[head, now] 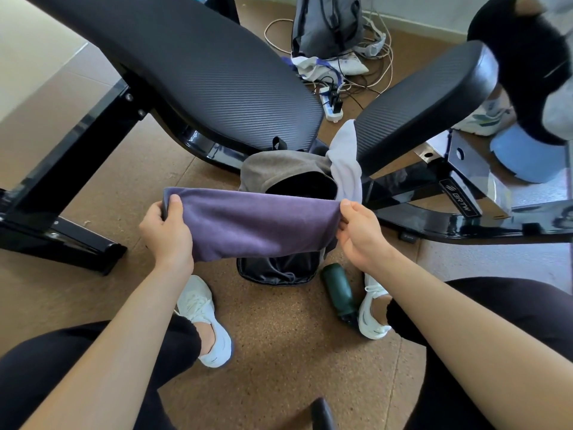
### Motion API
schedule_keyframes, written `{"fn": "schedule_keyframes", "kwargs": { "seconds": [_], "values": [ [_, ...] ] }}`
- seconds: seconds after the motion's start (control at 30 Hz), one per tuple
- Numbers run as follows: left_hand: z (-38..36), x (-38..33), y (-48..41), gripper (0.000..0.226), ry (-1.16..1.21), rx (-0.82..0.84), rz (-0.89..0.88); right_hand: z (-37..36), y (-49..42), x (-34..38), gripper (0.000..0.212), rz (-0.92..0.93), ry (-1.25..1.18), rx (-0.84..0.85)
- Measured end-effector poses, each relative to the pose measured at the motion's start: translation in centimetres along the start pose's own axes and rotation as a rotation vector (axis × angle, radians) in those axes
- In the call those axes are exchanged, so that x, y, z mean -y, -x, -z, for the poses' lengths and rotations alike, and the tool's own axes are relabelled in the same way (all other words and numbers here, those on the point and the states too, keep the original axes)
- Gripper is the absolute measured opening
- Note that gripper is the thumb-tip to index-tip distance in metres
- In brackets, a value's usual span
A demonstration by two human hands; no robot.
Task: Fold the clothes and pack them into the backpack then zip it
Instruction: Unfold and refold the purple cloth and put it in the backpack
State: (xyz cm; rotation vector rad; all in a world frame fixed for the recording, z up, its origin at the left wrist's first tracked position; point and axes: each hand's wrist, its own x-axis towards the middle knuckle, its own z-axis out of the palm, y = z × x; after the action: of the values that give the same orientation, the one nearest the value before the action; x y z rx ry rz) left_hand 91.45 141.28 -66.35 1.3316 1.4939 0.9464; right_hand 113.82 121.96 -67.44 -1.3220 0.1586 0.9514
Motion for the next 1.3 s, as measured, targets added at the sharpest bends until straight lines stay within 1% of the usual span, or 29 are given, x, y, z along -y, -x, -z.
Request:
{"fn": "schedule_keyframes", "kwargs": {
  "seconds": [0.1,0.13,0.2,0.23,0.27,0.3,0.37,0.43,0.5,0.57,0.67,0.77,0.83,0.97,1.03,1.2,1.3],
  "values": [
    [0.1,-0.1,-0.2,0.030,0.042,-0.003,0.027,0.5,-0.2,0.3,0.005,0.072,0.084,0.097],
    [0.0,-0.1,-0.2,0.030,0.058,-0.009,0.036,0.7,-0.2,0.3,0.014,0.097,0.132,0.126],
    [0.0,-0.3,-0.2,0.031,0.079,-0.013,0.039,1.1,-0.3,0.3,0.051,0.113,0.261,0.198],
    [-0.1,-0.5,-0.1,0.031,0.078,-0.008,0.030,1.3,-0.4,0.3,0.061,0.122,0.356,0.222],
    [-0.1,-0.6,-0.1,0.030,0.069,0.000,0.012,1.4,-0.4,0.4,0.062,0.141,0.463,0.238],
    [0.0,-0.7,-0.1,0.030,0.055,0.009,-0.009,1.5,-0.5,0.4,0.056,0.165,0.568,0.234],
    [0.0,-0.9,0.2,0.031,0.024,0.040,-0.062,1.7,-0.6,0.7,0.034,0.208,0.698,0.221],
    [0.1,-1.0,0.5,0.035,-0.034,0.082,-0.125,2.0,-0.8,0.9,0.017,0.193,0.703,0.190],
    [0.1,-0.9,0.6,0.040,-0.102,0.111,-0.171,2.1,-0.9,1.0,0.009,0.163,0.667,0.143],
    [0.0,-0.8,0.7,0.044,-0.173,0.129,-0.190,2.3,-1.3,0.9,0.008,0.145,0.674,0.100],
    [0.0,-0.8,0.7,0.048,-0.337,0.129,-0.233,2.5,-1.6,0.9,0.024,0.177,0.741,0.026],
    [0.2,-0.7,0.9,0.048,-0.552,0.097,-0.292,2.3,-1.3,1.6,0.026,0.295,0.818,-0.048],
    [0.2,-0.5,1.0,0.047,-0.625,0.098,-0.300,2.3,-1.0,2.1,0.026,0.363,0.872,-0.071],
    [-0.1,-0.5,1.2,0.043,-0.623,0.174,-0.310,2.1,-0.7,2.5,0.028,0.434,0.964,-0.089],
    [-0.1,-0.5,1.0,0.045,-0.610,0.193,-0.314,2.1,-0.7,2.6,0.026,0.453,1.011,-0.092],
    [0.0,-0.1,0.8,0.048,-0.576,0.249,-0.301,2.4,-0.8,2.9,0.023,0.427,1.006,-0.107],
    [-0.1,-0.5,0.9,0.048,-0.527,0.266,-0.257,2.3,-0.8,2.7,0.026,0.377,0.936,-0.098]
  ]
}}
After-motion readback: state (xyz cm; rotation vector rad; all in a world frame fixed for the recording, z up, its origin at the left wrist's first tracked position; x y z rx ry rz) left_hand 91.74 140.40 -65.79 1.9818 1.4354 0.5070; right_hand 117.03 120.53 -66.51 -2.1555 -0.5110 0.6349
